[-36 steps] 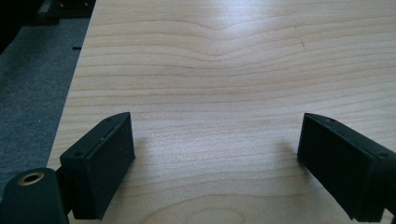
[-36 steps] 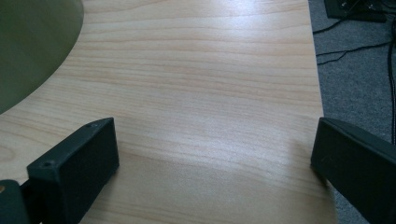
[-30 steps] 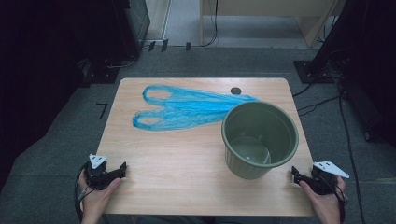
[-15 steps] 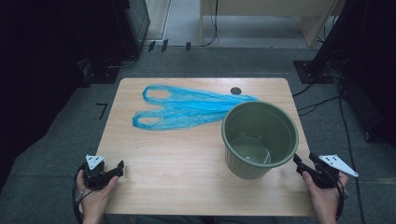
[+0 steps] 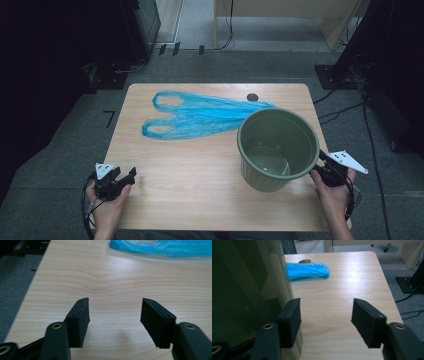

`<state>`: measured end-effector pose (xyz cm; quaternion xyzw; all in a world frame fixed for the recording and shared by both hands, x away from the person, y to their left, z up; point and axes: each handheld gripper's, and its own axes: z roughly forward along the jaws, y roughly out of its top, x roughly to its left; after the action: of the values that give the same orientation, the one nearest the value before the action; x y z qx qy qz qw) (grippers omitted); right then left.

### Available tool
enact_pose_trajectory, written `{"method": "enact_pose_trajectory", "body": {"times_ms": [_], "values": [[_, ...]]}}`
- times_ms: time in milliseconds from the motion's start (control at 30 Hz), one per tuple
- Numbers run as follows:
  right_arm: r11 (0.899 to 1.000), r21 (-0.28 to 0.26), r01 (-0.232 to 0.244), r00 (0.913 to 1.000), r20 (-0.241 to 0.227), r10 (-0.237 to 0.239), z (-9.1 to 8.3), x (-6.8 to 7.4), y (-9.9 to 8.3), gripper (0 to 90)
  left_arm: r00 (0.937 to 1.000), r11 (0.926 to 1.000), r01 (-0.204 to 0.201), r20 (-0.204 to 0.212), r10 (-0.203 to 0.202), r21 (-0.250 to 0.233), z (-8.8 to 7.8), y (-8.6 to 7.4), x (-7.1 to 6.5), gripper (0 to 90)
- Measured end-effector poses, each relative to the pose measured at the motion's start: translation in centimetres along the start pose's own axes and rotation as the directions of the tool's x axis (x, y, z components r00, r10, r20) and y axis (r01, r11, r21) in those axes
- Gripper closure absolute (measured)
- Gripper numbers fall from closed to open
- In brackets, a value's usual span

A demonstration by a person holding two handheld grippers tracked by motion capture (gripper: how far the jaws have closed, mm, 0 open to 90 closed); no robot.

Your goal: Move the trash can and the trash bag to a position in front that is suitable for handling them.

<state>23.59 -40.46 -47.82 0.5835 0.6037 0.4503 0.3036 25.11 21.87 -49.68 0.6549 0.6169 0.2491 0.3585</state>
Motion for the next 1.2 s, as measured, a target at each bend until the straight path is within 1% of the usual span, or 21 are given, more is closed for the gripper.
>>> {"method": "enact_pose_trajectory", "body": {"times_ms": [67,100,300,367,433,500,533,600,633,667,800,833,867,900,933,1000,1033,1067,1100,1133,1200], "values": [[1.0,-0.008,-0.004,1.0,-0.007,0.004,0.5,0.2,0.1,41.7,0.9994,1.0,0.003,0.034,-0.002,-0.006,0.1,0.2,-0.5,43.4],[1.0,-0.017,0.003,0.9998,-0.019,-0.004,0.7,0.4,0.2,41.9,0.9984,0.9999,-0.008,0.056,0.008,-0.009,0.3,0.5,-1.0,45.3],[0.999,-0.017,0.027,0.9982,-0.053,-0.028,0.8,1.3,0.3,41.9,0.9969,0.9999,-0.006,0.079,0.007,-0.016,0.6,1.3,-2.4,48.8],[0.999,-0.011,0.031,0.9973,-0.066,-0.031,0.8,1.7,0.3,41.8,0.9958,0.9997,0.007,0.091,-0.005,-0.025,0.6,1.7,-2.9,48.7],[0.999,-0.012,0.045,0.9957,-0.081,-0.046,0.8,2.3,0.3,41.9,0.995,0.9994,0.007,0.1,-0.004,-0.035,0.6,2.0,-3.4,50.2],[0.999,-0.012,0.042,0.9955,-0.084,-0.043,0.8,2.6,0.4,41.9,0.9935,0.999,0.008,0.113,-0.003,-0.043,0.6,2.3,-4.0,51.3],[0.999,-0.016,0.038,0.9949,-0.093,-0.039,0.8,3.0,0.5,41.9,0.9905,0.9989,0.009,0.138,-0.003,-0.046,0.8,2.5,-4.6,52.9],[0.999,-0.017,0.039,0.9945,-0.096,-0.041,0.8,3.3,0.6,42.0,0.9891,0.9988,0.009,0.147,-0.002,-0.049,0.8,2.7,-4.9,53.6],[0.999,-0.023,0.038,0.9942,-0.1,-0.04,0.9,3.8,0.8,42.2,0.9867,0.9987,0.01,0.162,-0.002,-0.051,0.9,2.8,-5.3,54.9],[0.999,-0.023,0.038,0.9942,-0.1,-0.04,0.9,3.8,0.8,42.2,0.9845,0.9984,0.011,0.175,-0.001,-0.055,1.0,2.9,-5.7,54.9],[0.999,-0.036,0.039,0.9943,-0.098,-0.043,1.1,5.2,1.0,43.1,0.9814,0.9977,0.012,0.192,0.001,-0.067,1.3,3.5,-7.2,53.4],[0.998,-0.048,0.043,0.9945,-0.094,-0.047,1.3,5.9,1.1,43.1,0.9811,0.9976,0.007,0.193,0.006,-0.069,1.3,3.7,-7.5,53.5],[0.998,-0.048,0.043,0.9945,-0.094,-0.047,1.3,5.9,1.1,43.1,0.9808,0.9971,0.002,0.195,0.013,-0.076,1.3,3.8,-7.9,53.5],[0.998,-0.053,0.042,0.9938,-0.1,-0.047,1.4,6.5,1.2,43.1,0.9776,0.9966,-0.008,0.209,0.025,-0.082,1.4,4.1,-8.7,54.5],[0.998,-0.053,0.042,0.9938,-0.1,-0.047,1.4,6.5,1.2,43.1,0.9776,0.9966,-0.008,0.209,0.025,-0.082,1.4,4.1,-8.7,55.2],[0.998,-0.049,0.043,0.9922,-0.115,-0.049,1.7,7.1,1.3,43.0,0.9732,0.9963,-0.02,0.227,0.038,-0.083,1.6,4.2,-9.4,55.9],[0.998,-0.047,0.047,0.9893,-0.136,-0.053,1.9,7.8,1.3,42.9,0.9691,0.9961,-0.03,0.242,0.049,-0.083,1.7,4.3,-10.2,57.8],[0.998,-0.047,0.047,0.9893,-0.136,-0.053,1.9,7.8,1.3,42.9,0.9691,0.9961,-0.03,0.242,0.049,-0.083,1.7,4.3,-10.2,58.5],[0.997,-0.045,0.055,0.9869,-0.149,-0.061,2.2,8.5,1.3,42.9,0.9649,0.9956,-0.04,0.256,0.061,-0.085,1.9,4.5,-11.0,59.0],[0.997,-0.043,0.058,0.9857,-0.155,-0.064,2.3,8.8,1.3,42.7,0.9649,0.9956,-0.04,0.256,0.061,-0.085,1.9,4.5,-11.0,59.4],[0.997,-0.041,0.061,0.983,-0.171,-0.067,2.5,9.4,1.3,42.3,0.9602,0.9951,-0.047,0.271,0.069,-0.087,2.0,4.7,-11.8,60.2]]}}
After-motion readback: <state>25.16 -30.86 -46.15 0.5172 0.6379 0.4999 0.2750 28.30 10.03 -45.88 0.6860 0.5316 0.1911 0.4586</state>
